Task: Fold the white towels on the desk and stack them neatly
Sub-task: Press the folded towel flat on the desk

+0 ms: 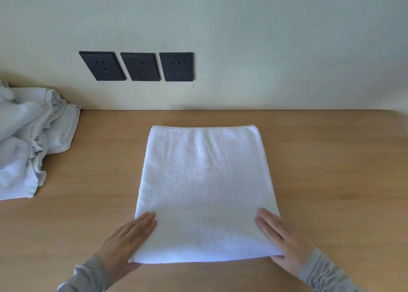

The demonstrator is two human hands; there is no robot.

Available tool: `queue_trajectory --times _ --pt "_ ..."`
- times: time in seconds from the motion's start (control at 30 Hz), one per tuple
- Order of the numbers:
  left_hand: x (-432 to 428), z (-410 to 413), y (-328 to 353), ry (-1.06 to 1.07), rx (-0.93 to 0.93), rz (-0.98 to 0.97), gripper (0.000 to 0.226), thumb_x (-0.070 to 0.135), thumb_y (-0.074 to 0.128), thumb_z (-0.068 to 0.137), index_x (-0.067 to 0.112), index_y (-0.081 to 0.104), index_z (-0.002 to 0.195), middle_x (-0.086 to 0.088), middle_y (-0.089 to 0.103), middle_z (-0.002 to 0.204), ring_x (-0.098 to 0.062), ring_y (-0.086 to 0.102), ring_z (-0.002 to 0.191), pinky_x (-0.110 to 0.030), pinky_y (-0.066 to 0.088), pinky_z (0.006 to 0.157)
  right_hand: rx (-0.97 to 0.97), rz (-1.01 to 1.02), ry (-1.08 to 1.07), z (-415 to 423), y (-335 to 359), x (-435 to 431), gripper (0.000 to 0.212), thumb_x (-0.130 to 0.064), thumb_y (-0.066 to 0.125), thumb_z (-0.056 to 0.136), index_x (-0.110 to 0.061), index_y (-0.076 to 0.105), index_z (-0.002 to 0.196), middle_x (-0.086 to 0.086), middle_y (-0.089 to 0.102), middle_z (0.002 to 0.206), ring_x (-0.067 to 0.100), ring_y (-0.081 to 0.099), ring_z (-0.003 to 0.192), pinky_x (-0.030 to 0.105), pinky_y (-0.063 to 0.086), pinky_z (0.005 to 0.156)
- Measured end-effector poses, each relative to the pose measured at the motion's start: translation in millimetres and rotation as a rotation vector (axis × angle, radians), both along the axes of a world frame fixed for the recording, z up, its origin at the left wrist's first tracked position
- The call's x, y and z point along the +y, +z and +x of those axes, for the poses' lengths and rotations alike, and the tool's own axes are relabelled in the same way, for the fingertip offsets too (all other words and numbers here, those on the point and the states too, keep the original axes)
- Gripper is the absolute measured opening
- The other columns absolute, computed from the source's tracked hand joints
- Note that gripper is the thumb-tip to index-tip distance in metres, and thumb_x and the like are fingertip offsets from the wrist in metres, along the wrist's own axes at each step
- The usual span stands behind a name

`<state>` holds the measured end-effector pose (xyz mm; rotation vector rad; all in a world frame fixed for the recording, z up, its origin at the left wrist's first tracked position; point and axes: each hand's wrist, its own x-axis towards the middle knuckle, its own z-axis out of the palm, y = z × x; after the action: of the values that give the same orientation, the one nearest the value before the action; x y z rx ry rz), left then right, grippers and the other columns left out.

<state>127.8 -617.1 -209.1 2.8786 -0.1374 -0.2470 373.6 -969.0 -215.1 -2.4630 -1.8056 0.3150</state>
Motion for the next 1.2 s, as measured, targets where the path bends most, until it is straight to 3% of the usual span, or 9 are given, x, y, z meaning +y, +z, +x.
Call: queue_trajectory --times 0.17,0.27,0.33,0.47,0.57,0.7,0.9,1.0,1.2 --pt "9.9 11.5 23.9 0.044 -0.086 -0.054 0.113 0.041 0.089 0.012 0.022 0.050 0.116 -0.001 0.069 0.110 -0.012 0.058 0.102 -0.020 0.047 0.082 0.216 0.024 -0.122 11.2 23.5 2.7 0.079 -0.017 0.081 0.053 -0.008 0.056 0.127 -0.004 0.045 0.138 0.011 0.046 0.128 0.014 0.040 0.099" --pt "24.2 21.0 51.6 0.263 -0.048 -0.335 0.085 0.042 0.078 0.033 0.042 0.056 0.115 0.019 0.063 0.110 -0.002 0.060 0.094 -0.017 0.044 0.080 0.482 -0.038 -0.259 35.1 53.8 9.0 0.061 -0.030 0.066 0.070 -0.040 0.045 0.126 -0.028 0.046 0.126 -0.019 0.046 0.111 -0.003 0.030 0.090" --pt "41.1 31.4 68.6 0.434 0.049 -0.571 0.069 0.045 0.074 0.042 0.058 0.055 0.106 0.021 0.064 0.105 -0.001 0.062 0.088 -0.016 0.045 0.080 0.605 0.033 -0.340 58.6 77.1 17.0 0.049 -0.027 0.076 0.066 -0.042 0.056 0.108 -0.021 0.065 0.104 -0.014 0.058 0.094 0.003 0.041 0.076" --pt "78.5 74.6 91.9 0.578 0.027 -0.763 0.043 0.043 0.075 0.050 0.022 0.069 0.087 -0.007 0.070 0.080 -0.023 0.064 0.077 -0.031 0.050 0.069 0.841 0.316 -0.542 100.2 102.0 41.6 0.039 -0.011 0.082 0.063 -0.025 0.060 0.091 0.001 0.065 0.086 -0.001 0.062 0.073 0.017 0.051 0.063" --pt "91.7 113.2 91.4 0.787 -0.057 -0.882 0.023 0.034 0.072 0.064 0.019 0.067 0.080 0.004 0.070 0.073 -0.016 0.062 0.075 -0.021 0.051 0.064 0.874 0.567 -0.764 122.4 92.6 73.9 0.033 0.001 0.070 0.077 -0.028 0.060 0.087 -0.005 0.064 0.083 -0.003 0.063 0.067 0.019 0.050 0.055" --pt "100.3 159.7 68.8 1.208 -0.141 -1.042 0.030 0.045 0.063 0.083 0.016 0.061 0.076 -0.001 0.061 0.081 -0.023 0.055 0.079 -0.036 0.044 0.076 0.850 0.767 -1.082 142.2 71.1 122.3 0.014 -0.019 0.065 0.085 -0.032 0.058 0.084 -0.013 0.062 0.082 0.003 0.059 0.072 0.022 0.041 0.056" --pt "112.6 207.3 33.9 1.356 -0.092 -0.768 0.061 0.058 0.040 0.091 0.003 0.066 0.090 -0.013 0.063 0.082 -0.029 0.055 0.080 -0.032 0.036 0.077 0.736 0.739 -1.086 169.6 45.8 162.2 0.016 -0.030 0.058 0.091 -0.018 0.051 0.098 -0.010 0.056 0.079 0.001 0.054 0.068 0.009 0.040 0.052" --pt "115.9 220.4 16.4 1.310 -0.040 -0.528 0.059 0.048 0.029 0.097 0.001 0.061 0.116 -0.030 0.058 0.114 -0.042 0.052 0.105 -0.034 0.030 0.079 0.725 0.664 -1.135 184.0 27.1 177.9 0.020 -0.030 0.056 0.092 -0.016 0.049 0.104 -0.006 0.053 0.081 0.005 0.050 0.069 0.022 0.038 0.066" --pt "125.4 236.6 -13.6 1.245 0.058 -0.288 0.058 0.044 0.020 0.098 0.006 0.060 0.114 -0.029 0.062 0.108 -0.044 0.052 0.101 -0.034 0.030 0.075 0.647 0.535 -1.241 201.2 -4.6 198.5 0.038 -0.024 0.057 0.092 0.003 0.051 0.117 0.021 0.057 0.106 0.027 0.052 0.091 0.030 0.034 0.079"
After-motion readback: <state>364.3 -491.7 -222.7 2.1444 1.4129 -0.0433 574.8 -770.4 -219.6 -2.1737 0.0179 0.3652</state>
